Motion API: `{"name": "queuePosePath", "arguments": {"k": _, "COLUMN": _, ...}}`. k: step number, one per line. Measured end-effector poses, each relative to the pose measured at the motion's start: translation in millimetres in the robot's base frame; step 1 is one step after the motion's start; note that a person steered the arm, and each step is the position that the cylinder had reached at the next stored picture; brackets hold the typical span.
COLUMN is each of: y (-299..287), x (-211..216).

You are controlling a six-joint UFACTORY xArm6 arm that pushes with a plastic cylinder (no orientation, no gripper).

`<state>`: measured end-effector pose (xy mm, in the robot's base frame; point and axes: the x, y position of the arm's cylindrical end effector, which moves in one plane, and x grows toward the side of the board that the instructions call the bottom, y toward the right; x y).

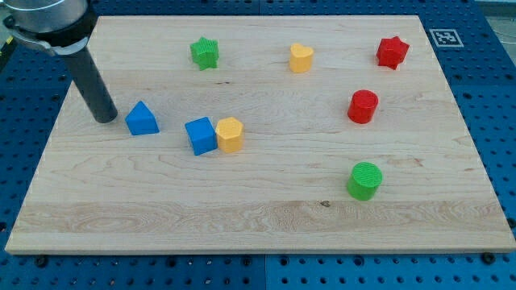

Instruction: Push the blue triangle into the blue cube

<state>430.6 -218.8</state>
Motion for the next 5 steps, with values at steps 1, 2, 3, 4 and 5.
{"name": "queuePosePath", "arguments": {"k": 1, "y": 20.7, "x": 0.0}}
{"name": "queuePosePath", "arguments": {"k": 2, "y": 46.8, "x": 2.8}}
{"name": "queuePosePath", "arguments": {"k": 3, "y": 74.5, "x": 6.6}}
{"name": "queuePosePath", "arguments": {"k": 4, "y": 100.7, "x": 13.8}}
{"name": "queuePosePath", "arguments": {"k": 5, "y": 120.1, "x": 22.8}}
